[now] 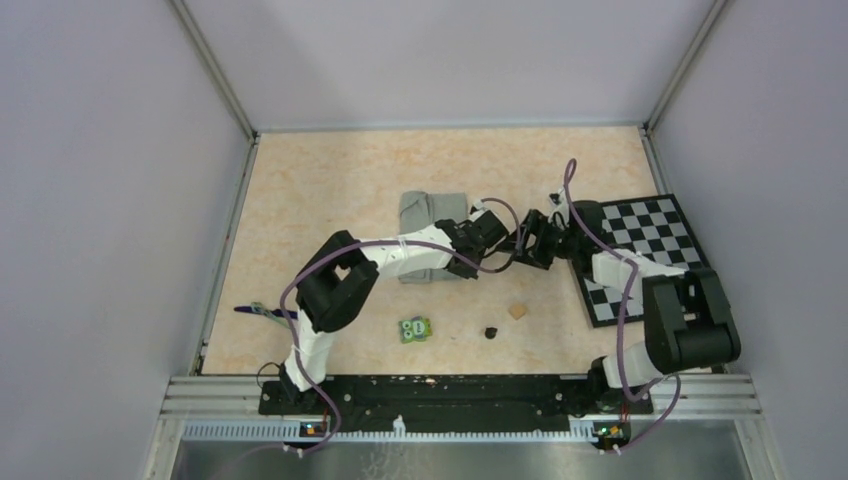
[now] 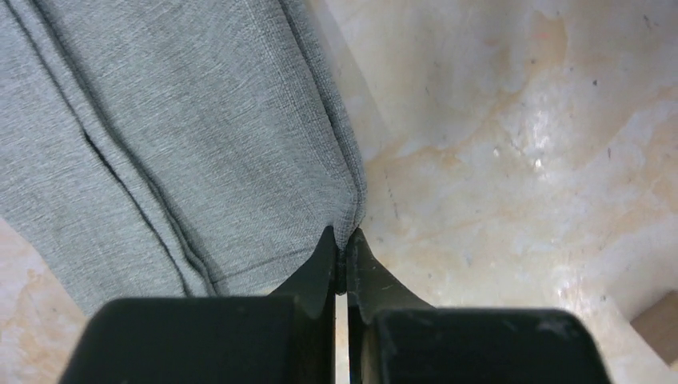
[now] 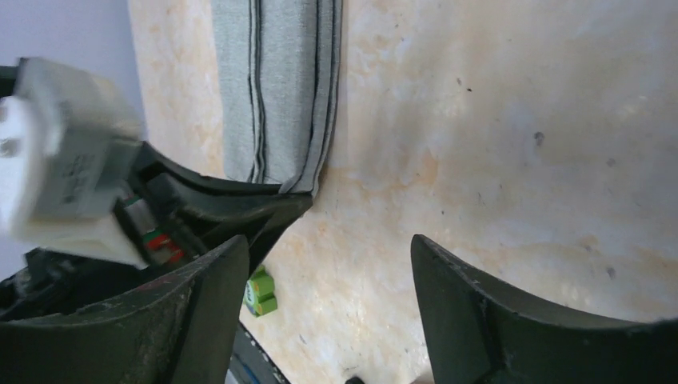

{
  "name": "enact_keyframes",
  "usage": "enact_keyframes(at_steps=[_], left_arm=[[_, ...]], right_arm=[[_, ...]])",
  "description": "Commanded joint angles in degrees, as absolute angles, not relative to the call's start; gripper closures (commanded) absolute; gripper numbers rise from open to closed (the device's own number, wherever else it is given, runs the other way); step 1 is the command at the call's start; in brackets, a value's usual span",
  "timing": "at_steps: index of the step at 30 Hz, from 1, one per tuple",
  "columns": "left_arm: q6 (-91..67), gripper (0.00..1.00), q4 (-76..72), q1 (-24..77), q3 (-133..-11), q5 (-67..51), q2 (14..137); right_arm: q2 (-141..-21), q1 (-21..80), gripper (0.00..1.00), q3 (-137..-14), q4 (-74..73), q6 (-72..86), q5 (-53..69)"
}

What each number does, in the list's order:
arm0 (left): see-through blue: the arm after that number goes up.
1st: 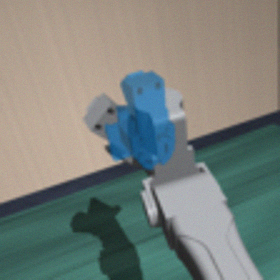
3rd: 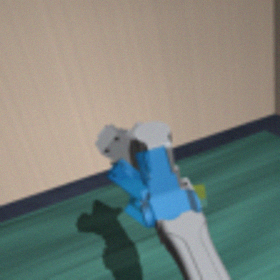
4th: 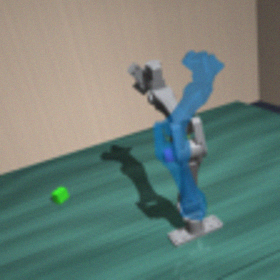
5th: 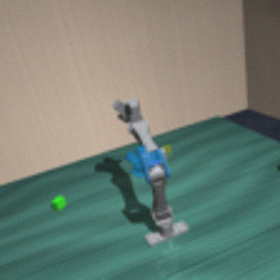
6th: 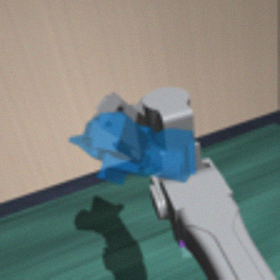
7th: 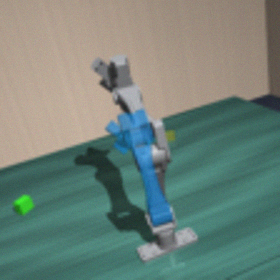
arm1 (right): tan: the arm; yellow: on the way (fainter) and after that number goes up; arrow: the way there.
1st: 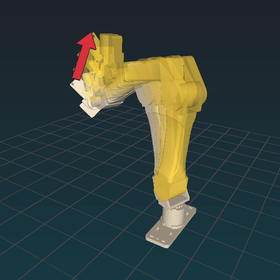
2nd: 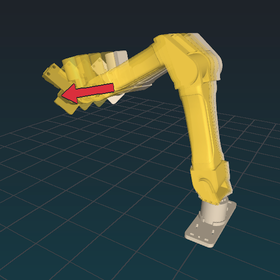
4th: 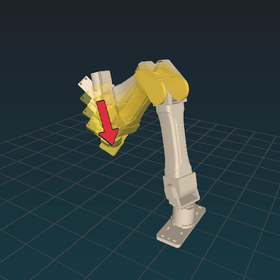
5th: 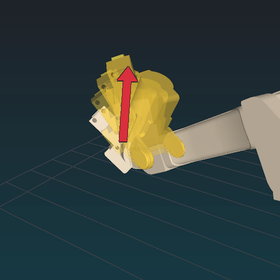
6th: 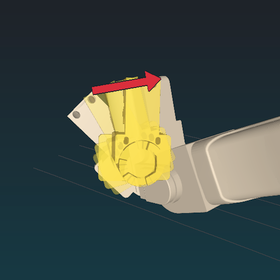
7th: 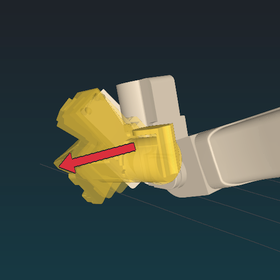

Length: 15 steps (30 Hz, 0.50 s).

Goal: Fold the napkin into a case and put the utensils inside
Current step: Pick up the 2/3-rectangle-folded napkin at the center of the board.

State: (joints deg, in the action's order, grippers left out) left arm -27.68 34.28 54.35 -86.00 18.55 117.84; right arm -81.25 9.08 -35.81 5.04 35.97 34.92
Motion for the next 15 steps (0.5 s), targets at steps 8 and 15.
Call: enact_keyframes(at_steps=[8,15], left_arm=[[-25.05,1.00,29.55,51.25,-77.43,10.91,101.81],[-24.80,1.00,28.38,50.10,-75.47,8.74,101.25]], right_arm=[[-104.80,15.07,0.20,-39.31,44.28,64.83,42.15],[-109.71,17.73,0.19,-41.82,50.28,72.43,35.17]])
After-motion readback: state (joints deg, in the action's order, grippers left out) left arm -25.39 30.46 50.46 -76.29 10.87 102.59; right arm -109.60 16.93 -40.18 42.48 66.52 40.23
